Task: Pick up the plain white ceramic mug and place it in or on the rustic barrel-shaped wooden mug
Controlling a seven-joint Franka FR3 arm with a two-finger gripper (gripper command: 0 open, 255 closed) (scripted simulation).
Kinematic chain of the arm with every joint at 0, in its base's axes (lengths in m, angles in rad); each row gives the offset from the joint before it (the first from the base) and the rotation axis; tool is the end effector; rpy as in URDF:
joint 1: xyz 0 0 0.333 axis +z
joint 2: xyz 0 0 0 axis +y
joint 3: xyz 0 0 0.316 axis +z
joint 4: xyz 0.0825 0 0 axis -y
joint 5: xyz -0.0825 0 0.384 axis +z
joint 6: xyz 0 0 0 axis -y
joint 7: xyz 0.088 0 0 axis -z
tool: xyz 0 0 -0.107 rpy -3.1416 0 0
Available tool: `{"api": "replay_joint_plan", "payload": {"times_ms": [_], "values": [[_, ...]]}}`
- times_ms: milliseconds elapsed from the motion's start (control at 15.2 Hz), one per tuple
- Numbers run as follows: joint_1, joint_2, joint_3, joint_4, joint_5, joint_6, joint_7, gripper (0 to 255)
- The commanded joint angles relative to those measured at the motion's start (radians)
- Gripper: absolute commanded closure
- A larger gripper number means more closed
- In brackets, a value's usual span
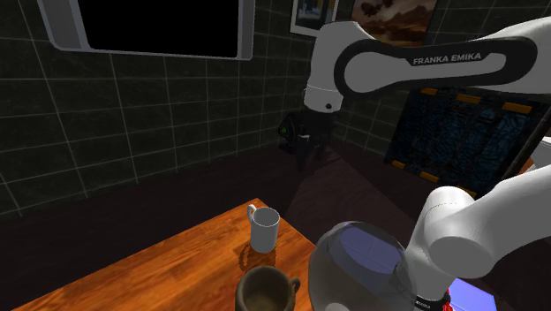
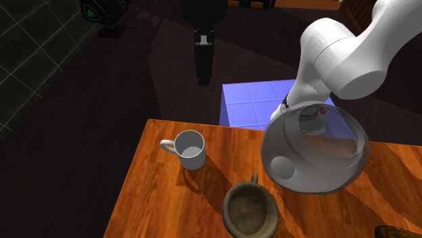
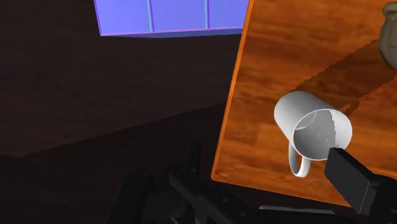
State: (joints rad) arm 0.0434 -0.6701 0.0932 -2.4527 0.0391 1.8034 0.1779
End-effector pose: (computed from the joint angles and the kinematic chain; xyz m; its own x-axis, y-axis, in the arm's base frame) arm 0.3477 0.0552 0.5255 0.9974 -0.0692 0.0222 -0.0696 -0.9974 0.0160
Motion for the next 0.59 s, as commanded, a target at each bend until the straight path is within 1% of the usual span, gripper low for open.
{"api": "replay_joint_plan", "payload": {"times_ms": [0, 528], "values": [[0.013, 0.027, 0.029, -0.027, 0.018, 0.058, 0.030, 0], [0.059, 0.212, 0.155, -0.058, 0.066, 0.289, 0.160, 0]]}}
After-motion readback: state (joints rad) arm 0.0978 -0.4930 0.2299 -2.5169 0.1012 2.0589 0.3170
